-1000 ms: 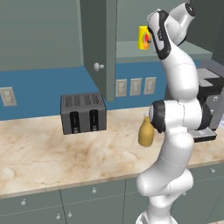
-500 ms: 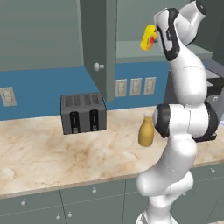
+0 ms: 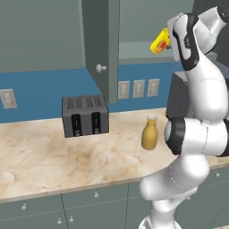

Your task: There is a tray on the dining counter. Grab the cup, mug, and pitcher and place them on the tray. The pitcher may be placed next to the tray if it cannot fit the tray.

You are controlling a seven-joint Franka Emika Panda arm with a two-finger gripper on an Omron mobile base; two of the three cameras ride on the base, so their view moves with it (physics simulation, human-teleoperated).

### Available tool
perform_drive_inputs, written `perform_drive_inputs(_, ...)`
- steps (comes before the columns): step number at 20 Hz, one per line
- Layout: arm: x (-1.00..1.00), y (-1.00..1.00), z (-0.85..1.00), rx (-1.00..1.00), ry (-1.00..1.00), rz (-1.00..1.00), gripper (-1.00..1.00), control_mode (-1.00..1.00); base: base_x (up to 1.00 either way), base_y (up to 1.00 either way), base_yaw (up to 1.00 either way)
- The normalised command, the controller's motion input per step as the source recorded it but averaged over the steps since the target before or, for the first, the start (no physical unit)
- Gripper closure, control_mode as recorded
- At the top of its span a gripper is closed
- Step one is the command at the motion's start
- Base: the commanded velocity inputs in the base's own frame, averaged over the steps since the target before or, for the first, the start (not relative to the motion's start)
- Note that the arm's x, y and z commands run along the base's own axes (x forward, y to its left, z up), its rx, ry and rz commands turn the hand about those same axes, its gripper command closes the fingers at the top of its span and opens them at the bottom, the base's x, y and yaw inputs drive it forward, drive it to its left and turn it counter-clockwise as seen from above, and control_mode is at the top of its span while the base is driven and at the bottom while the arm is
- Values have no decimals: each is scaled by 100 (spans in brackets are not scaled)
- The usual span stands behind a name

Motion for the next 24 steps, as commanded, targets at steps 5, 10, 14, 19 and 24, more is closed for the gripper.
perform_drive_inputs(5, -58, -22, 0, 0, -5, 0, 100, -100, 0, 0, 0)
perform_drive_inputs(10, -68, -28, 0, 0, -8, 0, 100, -100, 0, 0, 0)
perform_drive_inputs(14, -86, -24, 0, 0, -1, 0, 100, -100, 0, 0, 0)
perform_drive_inputs(19, -94, -8, -9, -1, 0, 0, 100, -100, 0, 0, 0)
perform_drive_inputs(24, -93, -1, -6, -6, 4, 0, 100, -100, 0, 0, 0)
